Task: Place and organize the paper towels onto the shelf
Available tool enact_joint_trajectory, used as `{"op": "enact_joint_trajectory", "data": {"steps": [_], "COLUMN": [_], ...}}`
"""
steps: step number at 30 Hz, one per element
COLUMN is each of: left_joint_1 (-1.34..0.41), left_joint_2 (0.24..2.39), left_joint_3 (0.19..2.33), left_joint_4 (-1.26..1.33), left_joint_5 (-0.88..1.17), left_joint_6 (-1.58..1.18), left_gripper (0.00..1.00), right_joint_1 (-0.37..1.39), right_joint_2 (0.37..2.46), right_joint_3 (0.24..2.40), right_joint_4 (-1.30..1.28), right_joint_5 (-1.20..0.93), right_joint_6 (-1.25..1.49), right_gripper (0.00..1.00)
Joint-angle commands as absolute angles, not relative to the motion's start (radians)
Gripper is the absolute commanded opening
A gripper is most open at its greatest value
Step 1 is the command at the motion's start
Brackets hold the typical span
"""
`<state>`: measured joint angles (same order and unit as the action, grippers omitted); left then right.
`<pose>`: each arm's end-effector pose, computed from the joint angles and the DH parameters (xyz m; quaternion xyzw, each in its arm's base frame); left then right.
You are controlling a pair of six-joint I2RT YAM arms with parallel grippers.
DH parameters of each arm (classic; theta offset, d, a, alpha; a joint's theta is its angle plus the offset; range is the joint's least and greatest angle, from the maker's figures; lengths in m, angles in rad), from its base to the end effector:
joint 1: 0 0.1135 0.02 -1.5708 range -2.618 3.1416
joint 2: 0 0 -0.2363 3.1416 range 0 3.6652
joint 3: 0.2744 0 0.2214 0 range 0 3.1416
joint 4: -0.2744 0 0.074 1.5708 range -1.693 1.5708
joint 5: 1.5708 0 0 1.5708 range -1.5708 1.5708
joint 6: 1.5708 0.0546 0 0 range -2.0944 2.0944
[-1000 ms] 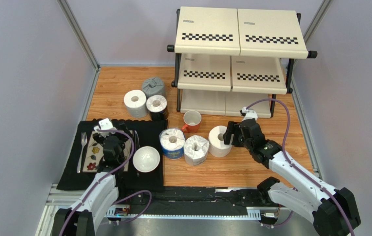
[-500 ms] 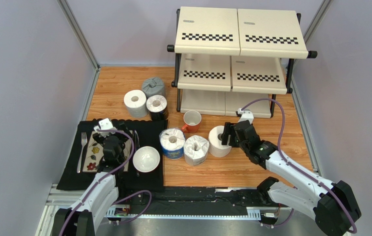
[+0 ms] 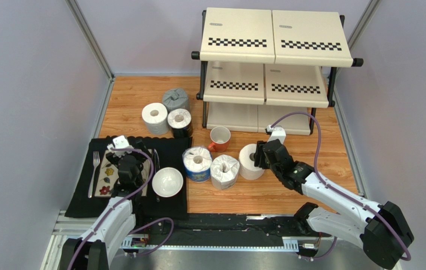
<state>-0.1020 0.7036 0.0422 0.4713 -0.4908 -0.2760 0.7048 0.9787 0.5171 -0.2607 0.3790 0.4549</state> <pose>0.1666 0.0088 0.1597 -0.2191 0.7317 0.0679 0.6419 0.1649 0.1137 0.1859 -0.0346 0.8977 0.0779 0.4322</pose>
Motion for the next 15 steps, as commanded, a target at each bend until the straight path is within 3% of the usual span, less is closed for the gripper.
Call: {"op": "enact_joint_trajectory", "data": {"steps": [1,4,15], "left_joint_1": [-0.097,-0.097,-0.097], "left_joint_2": [0.703,0.704,0.701], "left_joint_3": [-0.161,-0.161,-0.163], "left_joint_4": [0.480,0.480,0.476], "left_joint_5": [-0.503,-0.506,-0.515], "left_joint_6": [-0.288,-0.290,-0.295], "left_gripper": [0.99,0.98,0.98], "right_joint_1": [0.712,0.712,0.713], "right_joint_2": [0.976,0.940,0.813], "right_joint_3": [0.545,0.567,0.808], "right_joint_4": [-0.275,-0.313,-0.472], "right_joint_5": [0.420,0.431,0.492], "right_joint_6": [0.437,0.433,0.374], "right_gripper": [0.36,0.27,0.24]}}
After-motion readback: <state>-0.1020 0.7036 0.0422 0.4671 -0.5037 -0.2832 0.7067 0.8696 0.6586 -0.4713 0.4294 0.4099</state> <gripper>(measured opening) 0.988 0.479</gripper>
